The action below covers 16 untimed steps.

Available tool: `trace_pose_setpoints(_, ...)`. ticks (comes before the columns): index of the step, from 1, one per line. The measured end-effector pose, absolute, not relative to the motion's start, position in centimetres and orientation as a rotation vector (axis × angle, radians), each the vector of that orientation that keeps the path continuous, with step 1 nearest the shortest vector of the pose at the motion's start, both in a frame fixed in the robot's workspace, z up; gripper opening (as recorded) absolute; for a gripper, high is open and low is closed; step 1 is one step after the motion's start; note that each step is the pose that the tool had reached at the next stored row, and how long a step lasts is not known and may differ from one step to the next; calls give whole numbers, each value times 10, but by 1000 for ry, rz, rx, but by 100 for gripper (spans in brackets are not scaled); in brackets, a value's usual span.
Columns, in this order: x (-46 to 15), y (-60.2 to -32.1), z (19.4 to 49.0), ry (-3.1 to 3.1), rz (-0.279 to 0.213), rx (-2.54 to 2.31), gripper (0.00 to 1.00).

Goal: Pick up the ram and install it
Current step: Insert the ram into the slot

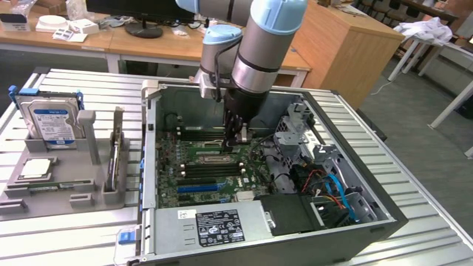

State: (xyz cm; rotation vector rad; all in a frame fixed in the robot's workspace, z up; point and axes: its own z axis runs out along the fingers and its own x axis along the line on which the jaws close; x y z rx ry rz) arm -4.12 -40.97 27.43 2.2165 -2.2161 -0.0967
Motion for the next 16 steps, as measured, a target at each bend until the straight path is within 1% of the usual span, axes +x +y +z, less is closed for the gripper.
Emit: trace_pose_setpoints(16,-37,-410,270,-2216,-97,2216,12)
